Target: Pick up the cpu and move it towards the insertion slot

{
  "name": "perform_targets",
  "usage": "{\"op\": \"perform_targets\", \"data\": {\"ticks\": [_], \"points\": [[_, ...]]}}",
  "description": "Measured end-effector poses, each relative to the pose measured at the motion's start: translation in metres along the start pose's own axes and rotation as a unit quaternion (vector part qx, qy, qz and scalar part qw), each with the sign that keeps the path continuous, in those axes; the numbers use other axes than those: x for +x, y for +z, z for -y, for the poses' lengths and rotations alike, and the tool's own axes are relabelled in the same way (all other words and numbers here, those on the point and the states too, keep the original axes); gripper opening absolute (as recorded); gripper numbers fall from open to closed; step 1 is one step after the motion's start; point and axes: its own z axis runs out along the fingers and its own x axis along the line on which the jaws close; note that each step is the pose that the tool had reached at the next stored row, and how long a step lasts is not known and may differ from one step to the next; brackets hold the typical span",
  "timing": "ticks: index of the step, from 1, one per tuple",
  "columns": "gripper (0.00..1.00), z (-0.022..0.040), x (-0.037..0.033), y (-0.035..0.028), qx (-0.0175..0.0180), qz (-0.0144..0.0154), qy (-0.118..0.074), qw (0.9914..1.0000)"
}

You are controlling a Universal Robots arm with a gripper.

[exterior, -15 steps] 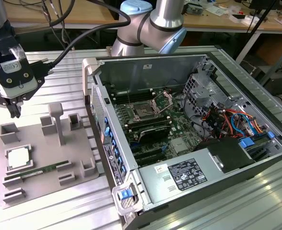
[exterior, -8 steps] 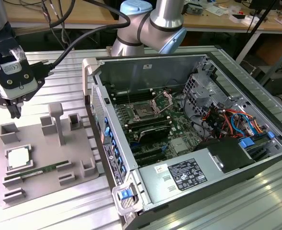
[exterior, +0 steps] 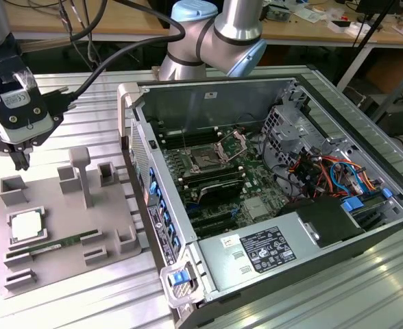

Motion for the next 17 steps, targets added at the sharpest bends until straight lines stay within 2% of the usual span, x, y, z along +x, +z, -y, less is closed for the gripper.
{"op": "perform_targets", "data": {"ticks": [17], "points": [[0.11, 0.0001, 0.0020, 0.0028, 0.0000, 0.0000, 0.000, 1.00000]]}}
